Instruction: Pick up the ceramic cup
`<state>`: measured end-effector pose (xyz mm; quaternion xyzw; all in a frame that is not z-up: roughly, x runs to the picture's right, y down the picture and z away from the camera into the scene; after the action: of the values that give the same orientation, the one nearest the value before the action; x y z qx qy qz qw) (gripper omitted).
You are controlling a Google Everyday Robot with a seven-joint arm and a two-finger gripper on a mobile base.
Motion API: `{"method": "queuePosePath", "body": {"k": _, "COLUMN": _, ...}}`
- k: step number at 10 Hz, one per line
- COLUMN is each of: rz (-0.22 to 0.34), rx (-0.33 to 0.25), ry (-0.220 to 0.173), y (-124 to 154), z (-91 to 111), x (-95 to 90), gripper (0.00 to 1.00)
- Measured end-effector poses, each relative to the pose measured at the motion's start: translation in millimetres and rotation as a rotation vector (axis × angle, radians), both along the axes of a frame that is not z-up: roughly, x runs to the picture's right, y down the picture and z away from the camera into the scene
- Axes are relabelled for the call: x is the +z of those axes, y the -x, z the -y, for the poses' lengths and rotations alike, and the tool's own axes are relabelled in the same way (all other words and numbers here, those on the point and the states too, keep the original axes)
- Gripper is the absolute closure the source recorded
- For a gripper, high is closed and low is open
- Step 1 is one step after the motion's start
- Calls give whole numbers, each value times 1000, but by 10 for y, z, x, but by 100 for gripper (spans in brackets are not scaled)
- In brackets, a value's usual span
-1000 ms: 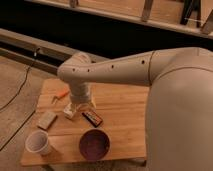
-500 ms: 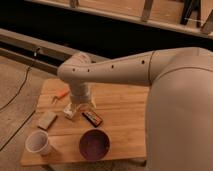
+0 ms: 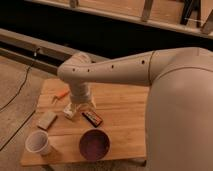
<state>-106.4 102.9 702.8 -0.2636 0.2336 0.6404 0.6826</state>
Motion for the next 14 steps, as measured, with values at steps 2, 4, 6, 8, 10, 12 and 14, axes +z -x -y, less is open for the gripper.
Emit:
{"method": "queuePosePath", "body": {"k": 2, "rz": 0, "rx": 0, "ry": 0, "y": -1, "z": 0, "x": 0, "gripper": 35}}
{"method": "queuePosePath", "body": {"k": 4, "rz": 2, "rx": -3, "ry": -2, "y": 9, "z": 4, "x": -1, "gripper": 35}}
{"method": "queuePosePath", "body": {"k": 6, "rz": 34, "rx": -67, "ry": -17, "y": 176, "z": 25, "x": -43, "gripper": 35}}
{"method": "queuePosePath", "body": {"k": 8, "rz": 96, "rx": -161, "ry": -20, "y": 485, "z": -24, "x": -138, "gripper": 35}}
{"method": "queuePosePath", "body": {"k": 10, "rz": 174, "rx": -266, "ry": -13, "y": 812, "z": -132, "x": -279, "gripper": 35}}
{"method": "queuePosePath", "body": {"k": 12, "rz": 248, "rx": -354, "ry": 2, "y": 1077, "z": -265, "x": -424, "gripper": 35}}
{"method": "queuePosePath", "body": {"k": 14, "rz": 313, "rx": -427, "ry": 32, "y": 1270, "z": -441, "x": -537, "gripper": 35}}
